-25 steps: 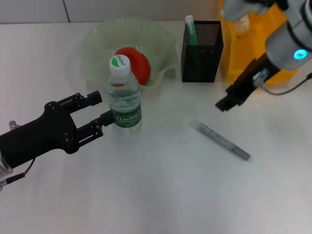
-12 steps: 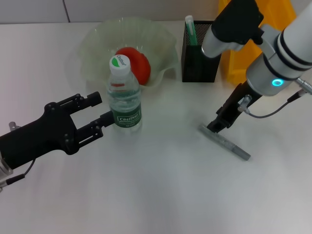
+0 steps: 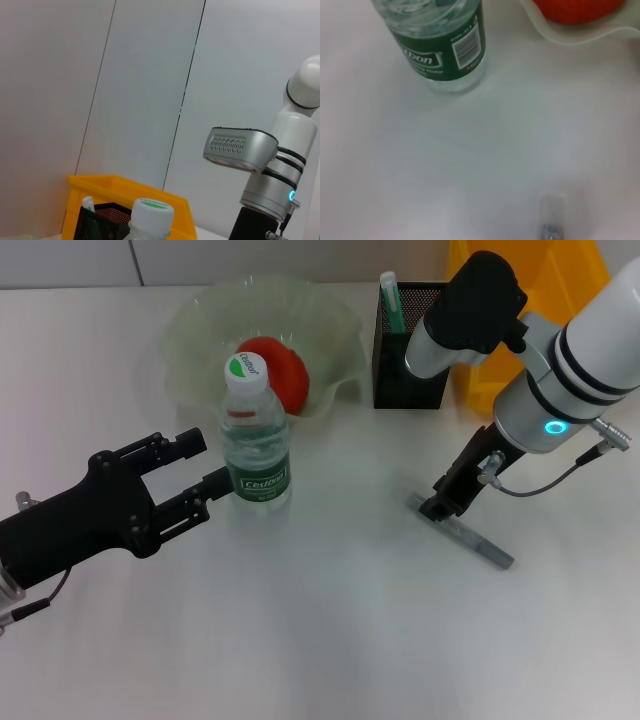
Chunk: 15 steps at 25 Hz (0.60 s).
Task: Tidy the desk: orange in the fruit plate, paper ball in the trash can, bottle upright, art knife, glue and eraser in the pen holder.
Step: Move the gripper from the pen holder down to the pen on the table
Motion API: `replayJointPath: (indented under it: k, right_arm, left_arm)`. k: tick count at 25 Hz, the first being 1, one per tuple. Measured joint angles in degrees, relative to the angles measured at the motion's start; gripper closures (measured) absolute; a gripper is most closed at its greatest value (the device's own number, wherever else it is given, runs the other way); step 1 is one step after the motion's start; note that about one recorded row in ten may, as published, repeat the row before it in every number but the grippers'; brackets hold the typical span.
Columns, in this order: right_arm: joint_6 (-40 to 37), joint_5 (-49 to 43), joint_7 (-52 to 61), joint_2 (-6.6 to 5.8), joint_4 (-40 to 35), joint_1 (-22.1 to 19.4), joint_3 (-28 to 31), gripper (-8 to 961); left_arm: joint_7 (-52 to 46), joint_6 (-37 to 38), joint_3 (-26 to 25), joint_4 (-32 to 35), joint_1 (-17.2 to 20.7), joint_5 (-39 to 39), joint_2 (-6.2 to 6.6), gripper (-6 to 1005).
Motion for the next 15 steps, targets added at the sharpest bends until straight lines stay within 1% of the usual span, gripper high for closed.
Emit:
replayJointPath:
  k: [7,15]
  right_arm:
    - [2.1,0.9,0.4,0.07,1.5,0.0,-0.9,625]
    - [4.0,1.6,0.5,0.1,2.9,0.1,-2.5,630]
  left_arm:
    - [0.1,-0.1,0.0,0.0,0.2,-0.1,0.03,391]
    - [0.2,-0.3,0.0,0.0,0.2,-0.1,-0.03,391]
